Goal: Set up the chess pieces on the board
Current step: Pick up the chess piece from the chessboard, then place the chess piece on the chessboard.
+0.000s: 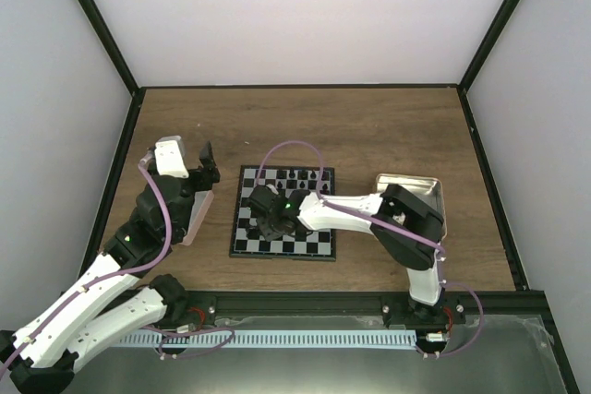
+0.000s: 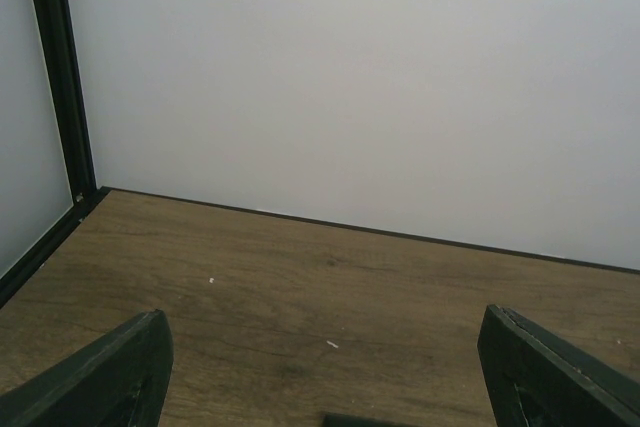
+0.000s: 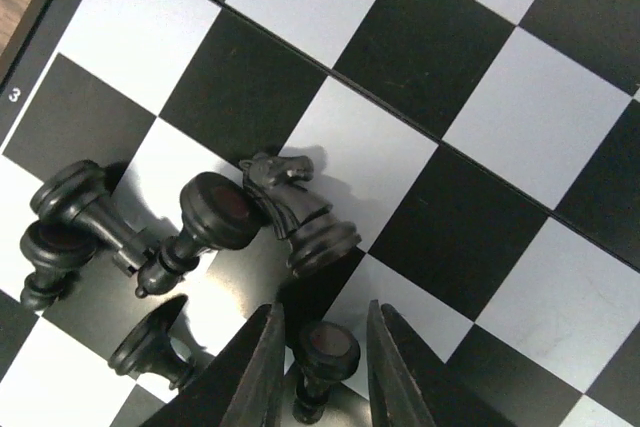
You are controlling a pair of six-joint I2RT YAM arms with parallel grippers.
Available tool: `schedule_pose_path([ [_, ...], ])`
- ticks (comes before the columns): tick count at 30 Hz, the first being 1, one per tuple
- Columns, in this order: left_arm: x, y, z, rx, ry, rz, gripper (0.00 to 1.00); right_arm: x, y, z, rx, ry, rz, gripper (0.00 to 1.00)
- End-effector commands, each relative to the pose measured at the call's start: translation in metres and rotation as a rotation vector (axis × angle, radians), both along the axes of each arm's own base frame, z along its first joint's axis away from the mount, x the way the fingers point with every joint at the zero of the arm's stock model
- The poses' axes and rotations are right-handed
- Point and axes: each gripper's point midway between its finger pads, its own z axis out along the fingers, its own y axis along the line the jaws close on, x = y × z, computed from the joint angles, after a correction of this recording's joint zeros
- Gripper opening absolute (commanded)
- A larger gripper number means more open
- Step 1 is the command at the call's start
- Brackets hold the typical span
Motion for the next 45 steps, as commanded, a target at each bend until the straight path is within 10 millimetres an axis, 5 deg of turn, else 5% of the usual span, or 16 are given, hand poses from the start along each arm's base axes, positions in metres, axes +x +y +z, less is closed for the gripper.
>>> schedule_pose_path([
  [1,-0.002,0.003,0.009,-0.021,-0.019,0.004,0.86,-0.006,-0.009,-0.017,-0.07,0.039,-0.081,0.23],
  [11,-0.001,0.002,0.007,-0.019,-0.016,0.0,0.86,0.0,-0.016,-0.001,-0.024,-0.001,-0.179,0.13],
  [22,-0.003,-0.028,-0.002,-0.098,0.034,-0.157,0.85,0.011,-0.011,0.067,0.406,0.006,-0.375,0.14],
  [33,-0.04,-0.129,-0.086,-0.283,0.284,-0.707,0.75,0.041,-0.03,0.123,0.81,0.136,-0.585,0.14],
  [37,-0.049,-0.14,-0.113,-0.374,0.358,-0.754,0.68,0.046,-0.037,0.142,0.934,0.175,-0.641,0.14],
  [45,-0.056,-0.157,-0.126,-0.467,0.369,-0.843,0.54,0.04,-0.049,0.146,1.059,0.296,-0.742,0.15],
])
